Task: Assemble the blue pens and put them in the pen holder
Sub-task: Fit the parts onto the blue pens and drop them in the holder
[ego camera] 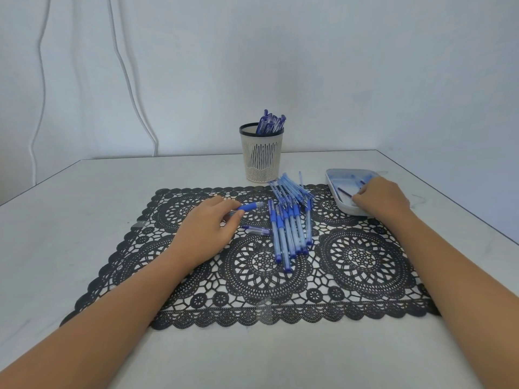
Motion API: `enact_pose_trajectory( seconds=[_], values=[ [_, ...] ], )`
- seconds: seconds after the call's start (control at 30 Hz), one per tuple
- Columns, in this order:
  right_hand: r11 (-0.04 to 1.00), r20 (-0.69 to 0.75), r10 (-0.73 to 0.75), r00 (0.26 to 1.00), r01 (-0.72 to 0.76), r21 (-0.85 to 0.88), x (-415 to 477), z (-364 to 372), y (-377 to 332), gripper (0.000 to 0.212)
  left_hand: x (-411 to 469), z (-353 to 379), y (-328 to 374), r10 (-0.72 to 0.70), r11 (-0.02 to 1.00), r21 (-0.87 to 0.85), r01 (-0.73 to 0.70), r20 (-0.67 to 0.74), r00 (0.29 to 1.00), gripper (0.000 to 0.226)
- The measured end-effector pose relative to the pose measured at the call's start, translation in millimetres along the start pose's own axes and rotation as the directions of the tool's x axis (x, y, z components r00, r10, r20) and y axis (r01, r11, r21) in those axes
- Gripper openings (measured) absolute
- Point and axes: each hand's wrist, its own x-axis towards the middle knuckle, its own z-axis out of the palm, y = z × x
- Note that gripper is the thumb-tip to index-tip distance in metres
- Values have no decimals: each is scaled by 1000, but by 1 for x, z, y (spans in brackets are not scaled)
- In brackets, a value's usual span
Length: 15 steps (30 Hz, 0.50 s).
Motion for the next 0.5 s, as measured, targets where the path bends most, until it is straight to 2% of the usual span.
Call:
enact_pose_trajectory(
  seconds=[0.13,0.27,0.4,0.5],
  values=[
    [999,13,45,999,-46,10,1,2,-2,15,0,0,1,-10,1000,0,10,2,1000,28],
    [997,-58,68,996,-67,29,-4,3,-6,7,0,0,1,-13,1000,1,13,3,1000,25],
    [998,-151,9,988,1,70,-12,0,-9,19,0,0,2,-15,1000,-4,15,5,1000,24],
    [982,-220,-82,972,117,147,-21,-7,-16,21,0,-1,3,-22,1000,-16,22,-2,1000,24]
  ],
)
